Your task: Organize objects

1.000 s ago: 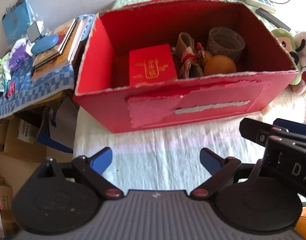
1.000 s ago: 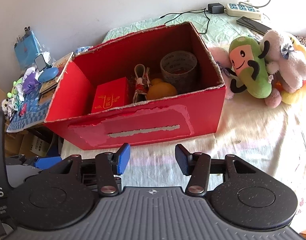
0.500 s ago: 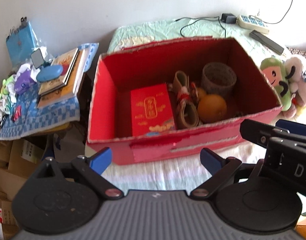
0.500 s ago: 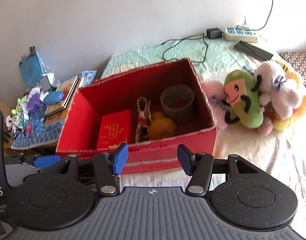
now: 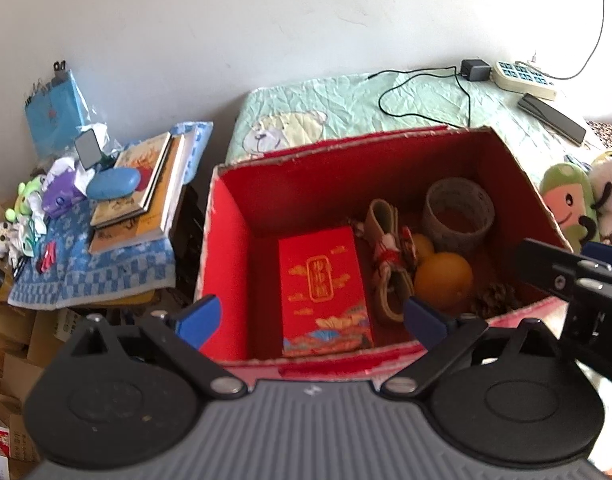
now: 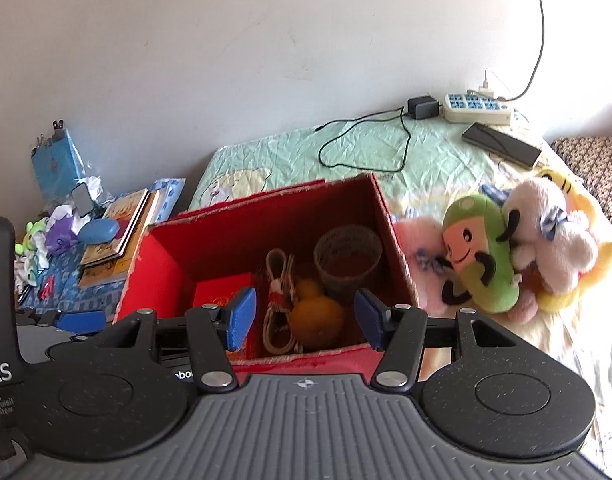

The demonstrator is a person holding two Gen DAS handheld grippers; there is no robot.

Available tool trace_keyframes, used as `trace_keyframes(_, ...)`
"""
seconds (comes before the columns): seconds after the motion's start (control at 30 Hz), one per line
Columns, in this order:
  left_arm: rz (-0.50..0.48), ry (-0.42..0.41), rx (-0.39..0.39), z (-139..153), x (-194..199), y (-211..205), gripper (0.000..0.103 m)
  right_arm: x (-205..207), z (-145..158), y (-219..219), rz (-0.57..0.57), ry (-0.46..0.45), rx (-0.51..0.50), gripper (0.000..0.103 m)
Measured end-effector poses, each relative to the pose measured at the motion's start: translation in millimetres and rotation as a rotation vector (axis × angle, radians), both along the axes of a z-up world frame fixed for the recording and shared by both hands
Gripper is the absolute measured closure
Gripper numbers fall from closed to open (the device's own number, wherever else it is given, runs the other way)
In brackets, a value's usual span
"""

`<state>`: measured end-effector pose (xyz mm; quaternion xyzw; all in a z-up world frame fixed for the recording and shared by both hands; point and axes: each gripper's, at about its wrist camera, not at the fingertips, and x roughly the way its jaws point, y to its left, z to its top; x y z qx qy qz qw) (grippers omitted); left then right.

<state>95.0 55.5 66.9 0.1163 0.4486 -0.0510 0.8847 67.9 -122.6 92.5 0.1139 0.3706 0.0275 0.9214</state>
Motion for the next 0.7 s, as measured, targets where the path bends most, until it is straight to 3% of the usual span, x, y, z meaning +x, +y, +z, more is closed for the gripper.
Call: trace_keyframes(0.7,0.008,0.045,-0.029,-21,24,-2,0.004,33,-23,-3,-0.003,0.051,-0.029,0.043)
